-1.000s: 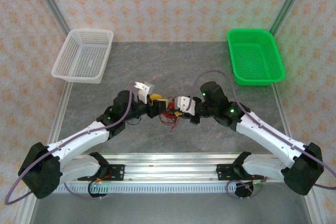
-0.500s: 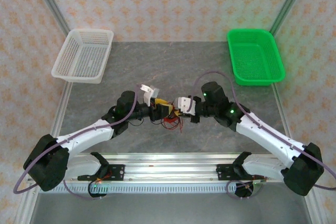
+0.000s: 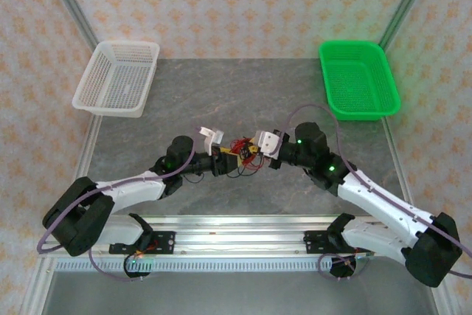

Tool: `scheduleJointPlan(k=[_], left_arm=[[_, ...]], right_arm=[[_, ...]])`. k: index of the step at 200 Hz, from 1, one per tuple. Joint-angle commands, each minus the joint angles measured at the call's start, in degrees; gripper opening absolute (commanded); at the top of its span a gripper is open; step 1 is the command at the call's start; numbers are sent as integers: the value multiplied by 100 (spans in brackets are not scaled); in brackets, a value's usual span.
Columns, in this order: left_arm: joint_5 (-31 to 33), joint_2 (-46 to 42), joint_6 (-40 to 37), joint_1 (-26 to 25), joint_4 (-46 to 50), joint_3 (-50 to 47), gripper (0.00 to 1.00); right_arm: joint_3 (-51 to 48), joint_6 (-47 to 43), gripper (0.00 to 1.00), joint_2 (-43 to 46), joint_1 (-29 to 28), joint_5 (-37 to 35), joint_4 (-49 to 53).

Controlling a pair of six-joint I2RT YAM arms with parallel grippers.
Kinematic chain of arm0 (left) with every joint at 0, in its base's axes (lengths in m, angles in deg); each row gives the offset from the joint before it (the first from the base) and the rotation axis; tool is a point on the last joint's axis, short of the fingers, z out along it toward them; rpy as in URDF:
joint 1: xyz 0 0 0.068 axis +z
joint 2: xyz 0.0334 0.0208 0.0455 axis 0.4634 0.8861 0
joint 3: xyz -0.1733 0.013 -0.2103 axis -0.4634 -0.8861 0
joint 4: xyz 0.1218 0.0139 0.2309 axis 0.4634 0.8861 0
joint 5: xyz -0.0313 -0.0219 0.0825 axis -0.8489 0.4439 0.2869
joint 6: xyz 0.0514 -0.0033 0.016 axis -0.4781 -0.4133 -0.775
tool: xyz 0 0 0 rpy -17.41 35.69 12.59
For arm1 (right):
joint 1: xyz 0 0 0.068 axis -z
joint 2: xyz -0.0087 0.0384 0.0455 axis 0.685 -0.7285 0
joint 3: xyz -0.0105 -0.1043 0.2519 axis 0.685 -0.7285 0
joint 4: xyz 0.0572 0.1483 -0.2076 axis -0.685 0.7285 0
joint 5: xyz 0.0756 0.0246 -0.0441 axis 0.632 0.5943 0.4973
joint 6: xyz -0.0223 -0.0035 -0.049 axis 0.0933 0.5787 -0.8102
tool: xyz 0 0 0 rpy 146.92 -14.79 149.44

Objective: Untangle the cables
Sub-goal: Untie the cable.

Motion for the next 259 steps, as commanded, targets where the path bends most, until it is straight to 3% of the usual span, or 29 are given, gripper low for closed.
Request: scheduleJointPlan(k=[1, 27, 69, 118, 166, 204, 225, 259], left_arm=[[-231, 140, 136, -15, -473, 0, 46], [-41, 226, 153, -17, -743, 1, 34], [952, -298, 141, -6, -596, -119, 0], [2173, -1514, 362, 426, 101, -544, 0], [2831, -2254, 614, 505, 248, -812, 0], [3248, -2569, 816, 512, 48, -1053, 0], [3313, -2581, 760, 506, 98, -1023, 0], [3775, -2640, 484, 505, 787, -816, 0]], right_arm=[[-13, 208, 0, 178, 31, -89, -718], [-31, 231, 0, 221, 35, -7, -702], [-276, 573, 0, 466, 31, -417, -763], [-1093, 2547, 0, 1205, 48, -2404, -1545], [-1404, 5902, 0, 1334, 57, -3483, -1077], [-1856, 7741, 0, 1259, 57, -2771, -1418], [-1871, 8161, 0, 1052, 57, -2423, -1377], [-1474, 8428, 0, 731, 79, -2448, -480]])
